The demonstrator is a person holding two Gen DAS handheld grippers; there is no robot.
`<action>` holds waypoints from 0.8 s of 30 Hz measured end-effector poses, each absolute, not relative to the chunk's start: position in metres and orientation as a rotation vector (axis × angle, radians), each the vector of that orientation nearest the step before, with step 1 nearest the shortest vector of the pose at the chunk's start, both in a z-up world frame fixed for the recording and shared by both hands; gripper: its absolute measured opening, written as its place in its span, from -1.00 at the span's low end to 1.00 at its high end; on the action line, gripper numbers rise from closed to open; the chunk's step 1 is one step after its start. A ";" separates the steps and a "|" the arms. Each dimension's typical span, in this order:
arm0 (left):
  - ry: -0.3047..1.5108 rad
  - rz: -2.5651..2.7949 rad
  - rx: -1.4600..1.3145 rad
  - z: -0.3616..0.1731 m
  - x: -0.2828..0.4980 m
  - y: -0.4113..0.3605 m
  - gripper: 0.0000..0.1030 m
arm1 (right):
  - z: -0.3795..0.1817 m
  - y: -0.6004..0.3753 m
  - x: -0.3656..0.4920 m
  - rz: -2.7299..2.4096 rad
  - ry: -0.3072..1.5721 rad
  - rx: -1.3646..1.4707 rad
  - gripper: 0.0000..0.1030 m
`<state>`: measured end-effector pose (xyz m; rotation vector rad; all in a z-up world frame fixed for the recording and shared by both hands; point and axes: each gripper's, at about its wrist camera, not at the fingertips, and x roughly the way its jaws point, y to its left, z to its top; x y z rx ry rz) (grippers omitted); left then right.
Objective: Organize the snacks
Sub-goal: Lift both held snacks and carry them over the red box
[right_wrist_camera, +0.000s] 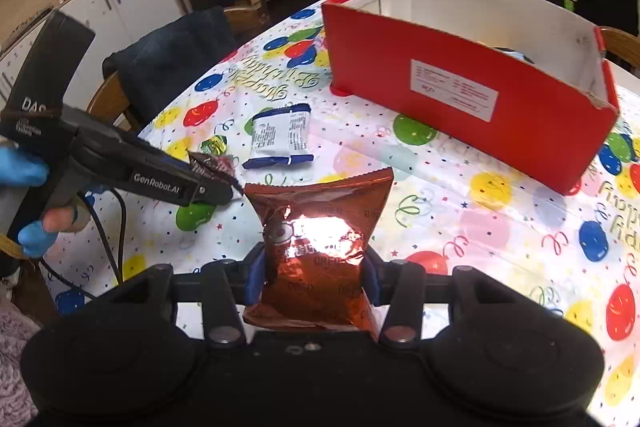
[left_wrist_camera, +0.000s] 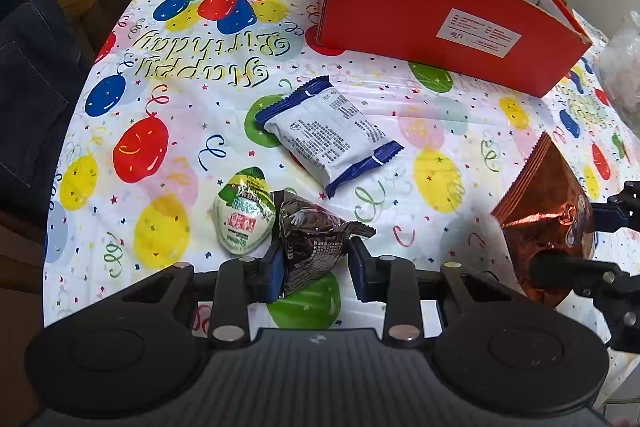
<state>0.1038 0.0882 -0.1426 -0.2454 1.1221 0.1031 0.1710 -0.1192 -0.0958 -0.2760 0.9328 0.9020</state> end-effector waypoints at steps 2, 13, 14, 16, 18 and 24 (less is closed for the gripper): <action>1.120 0.097 -0.260 -0.141 0.100 0.090 -0.38 | -0.092 -0.122 0.169 0.888 0.925 -0.260 -0.11; 1.019 0.030 -0.262 -0.093 0.086 0.082 -0.38 | -0.058 -0.138 0.167 0.791 0.869 -0.170 -0.11; 1.004 0.022 -0.258 -0.087 0.086 0.080 -0.38 | -0.054 -0.140 0.167 0.782 0.860 -0.163 -0.11; 0.975 0.007 -0.246 -0.075 0.088 0.075 -0.38 | -0.047 -0.141 0.169 0.765 0.846 -0.154 -0.11; 0.951 -0.008 -0.237 -0.064 0.091 0.071 -0.38 | -0.041 -0.141 0.173 0.749 0.841 -0.153 -0.11; 0.904 -0.031 -0.213 -0.039 0.108 0.062 -0.38 | -0.022 -0.143 0.190 0.726 0.806 -0.167 -0.11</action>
